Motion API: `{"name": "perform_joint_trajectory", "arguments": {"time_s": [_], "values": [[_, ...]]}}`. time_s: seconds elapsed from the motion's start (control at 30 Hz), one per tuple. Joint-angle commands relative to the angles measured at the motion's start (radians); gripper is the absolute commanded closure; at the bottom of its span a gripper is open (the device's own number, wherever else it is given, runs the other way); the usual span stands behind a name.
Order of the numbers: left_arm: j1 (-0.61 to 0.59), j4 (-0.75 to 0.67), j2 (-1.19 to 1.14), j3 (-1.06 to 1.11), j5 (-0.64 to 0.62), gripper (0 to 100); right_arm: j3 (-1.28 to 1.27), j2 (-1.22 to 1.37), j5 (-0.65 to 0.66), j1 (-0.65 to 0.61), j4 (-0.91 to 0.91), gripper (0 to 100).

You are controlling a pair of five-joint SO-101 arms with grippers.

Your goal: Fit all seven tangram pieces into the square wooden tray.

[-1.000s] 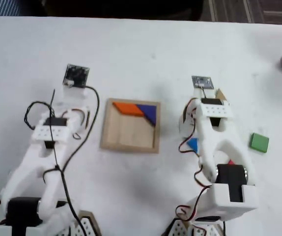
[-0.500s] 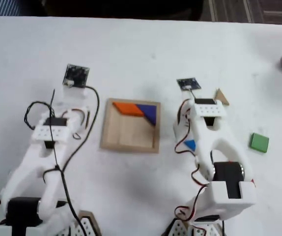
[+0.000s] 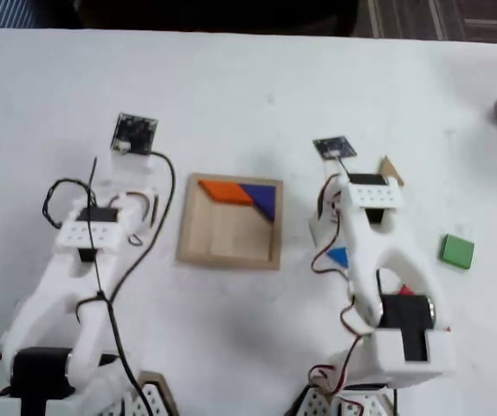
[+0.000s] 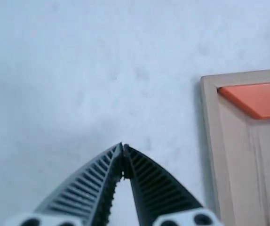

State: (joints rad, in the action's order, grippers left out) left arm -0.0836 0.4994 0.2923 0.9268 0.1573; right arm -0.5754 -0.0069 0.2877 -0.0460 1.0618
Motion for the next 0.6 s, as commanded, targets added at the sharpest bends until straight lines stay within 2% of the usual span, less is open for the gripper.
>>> {"name": "perform_joint_trajectory", "arguments": {"time_s": [0.0,0.17,0.43,0.57], "values": [[-0.005,-0.028,0.041,-0.008,-0.003,97,-0.066,-0.127,0.014,-0.007,-0.005,79.0],[-0.005,-0.028,0.041,-0.008,-0.003,97,-0.146,-0.139,-0.014,-0.016,-0.062,78.9],[-0.005,-0.028,0.041,-0.006,-0.003,97,-0.141,-0.096,-0.038,-0.018,-0.142,78.9],[-0.005,-0.034,0.044,0.008,-0.002,97,-0.143,-0.093,-0.091,-0.018,-0.147,78.9]]}}
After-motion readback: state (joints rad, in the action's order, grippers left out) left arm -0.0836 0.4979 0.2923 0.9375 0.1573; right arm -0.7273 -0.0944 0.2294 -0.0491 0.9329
